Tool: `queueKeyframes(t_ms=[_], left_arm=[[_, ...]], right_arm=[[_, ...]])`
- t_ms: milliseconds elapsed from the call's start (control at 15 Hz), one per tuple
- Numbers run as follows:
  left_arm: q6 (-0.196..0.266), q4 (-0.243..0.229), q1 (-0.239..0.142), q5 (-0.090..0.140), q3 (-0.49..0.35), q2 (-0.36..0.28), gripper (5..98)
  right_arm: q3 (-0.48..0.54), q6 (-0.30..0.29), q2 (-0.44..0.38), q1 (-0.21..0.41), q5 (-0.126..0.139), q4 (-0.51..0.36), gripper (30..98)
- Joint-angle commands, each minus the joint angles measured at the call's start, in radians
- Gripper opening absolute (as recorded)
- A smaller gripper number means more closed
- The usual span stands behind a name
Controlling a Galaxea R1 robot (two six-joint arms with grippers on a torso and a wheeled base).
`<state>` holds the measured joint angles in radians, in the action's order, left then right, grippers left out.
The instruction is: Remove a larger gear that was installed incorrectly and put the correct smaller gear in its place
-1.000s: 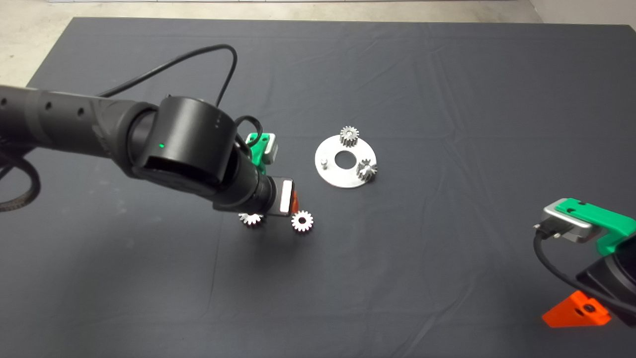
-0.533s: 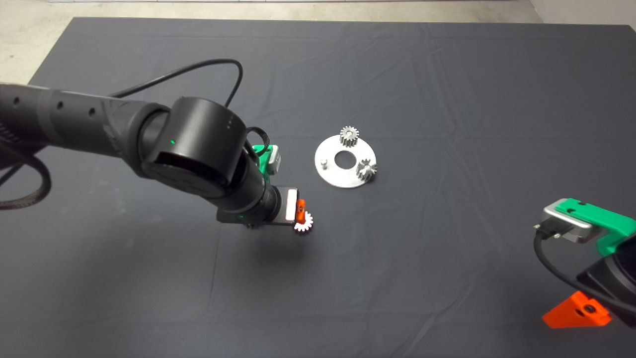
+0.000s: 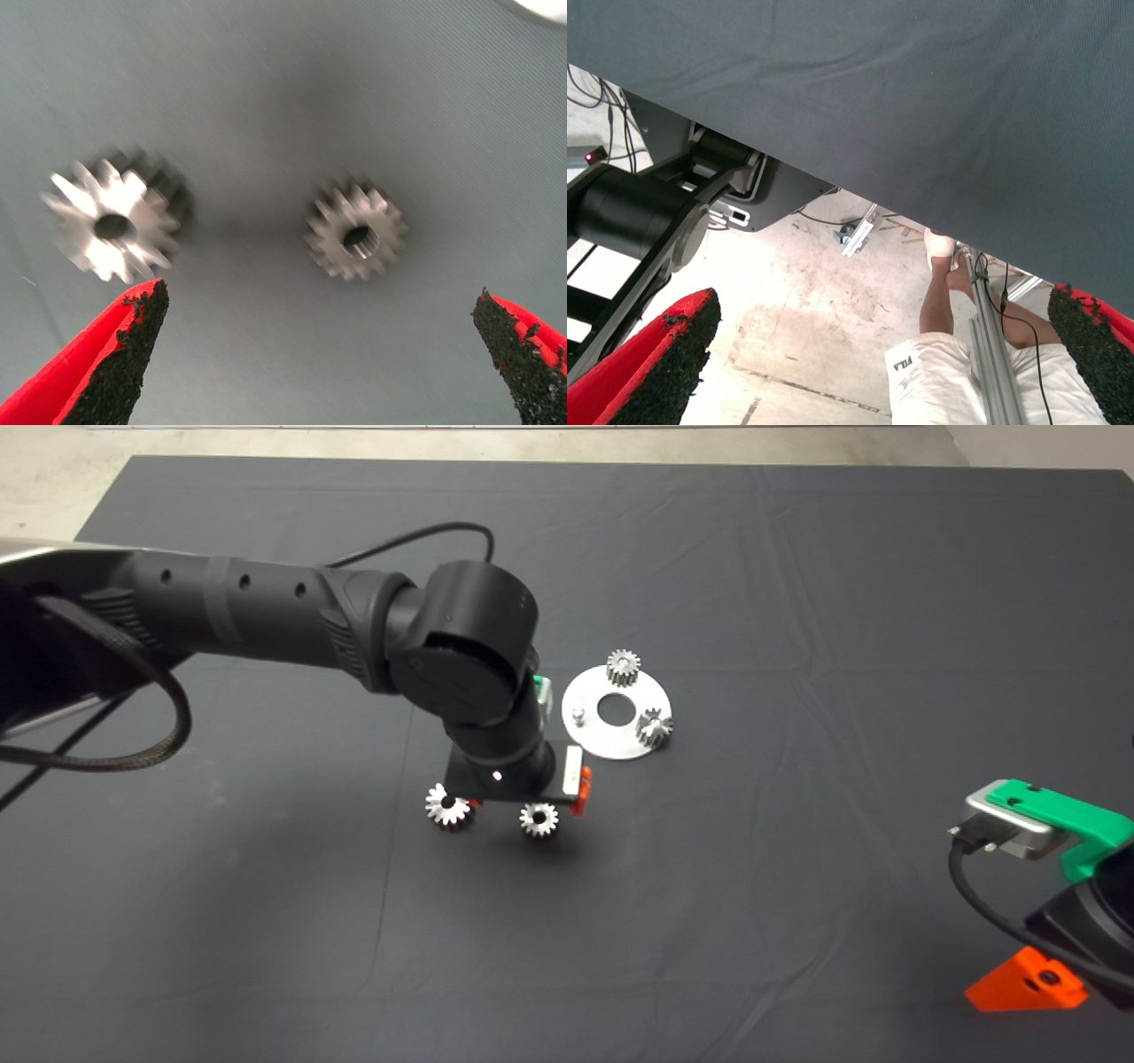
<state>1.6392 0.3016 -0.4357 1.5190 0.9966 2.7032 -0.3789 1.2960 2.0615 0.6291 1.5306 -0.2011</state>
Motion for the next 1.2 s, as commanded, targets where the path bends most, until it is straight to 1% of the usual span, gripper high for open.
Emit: queueKeyframes(t_ms=[0,200,467,600,733,1000,1133], left_arm=[[-0.024,-0.041,-0.012,-0.002,0.016,0.008,88.3],[-0.025,-0.042,-0.011,-0.002,0.017,0.005,88.3],[-0.053,-0.058,-0.001,-0.008,0.056,0.010,88.3],[-0.078,-0.059,0.035,-0.014,0.069,0.011,88.3],[-0.079,-0.062,0.054,-0.044,0.059,0.011,88.3],[-0.079,-0.065,0.055,-0.086,0.057,0.013,88.3],[-0.079,-0.078,0.055,-0.109,0.057,0.014,88.3]], right_arm=[[0.005,0.006,0.000,0.012,0.092,-0.025,97.7],[0.005,0.006,0.001,0.012,0.092,-0.023,97.7],[0.005,0.006,0.000,0.012,0.094,-0.024,97.7],[0.005,0.006,0.000,0.012,0.094,-0.026,97.7],[0.005,0.006,-0.002,0.012,0.094,-0.024,97.7],[0.005,0.006,-0.002,0.012,0.094,-0.024,97.7],[0.005,0.006,-0.002,0.012,0.094,-0.026,97.7]])
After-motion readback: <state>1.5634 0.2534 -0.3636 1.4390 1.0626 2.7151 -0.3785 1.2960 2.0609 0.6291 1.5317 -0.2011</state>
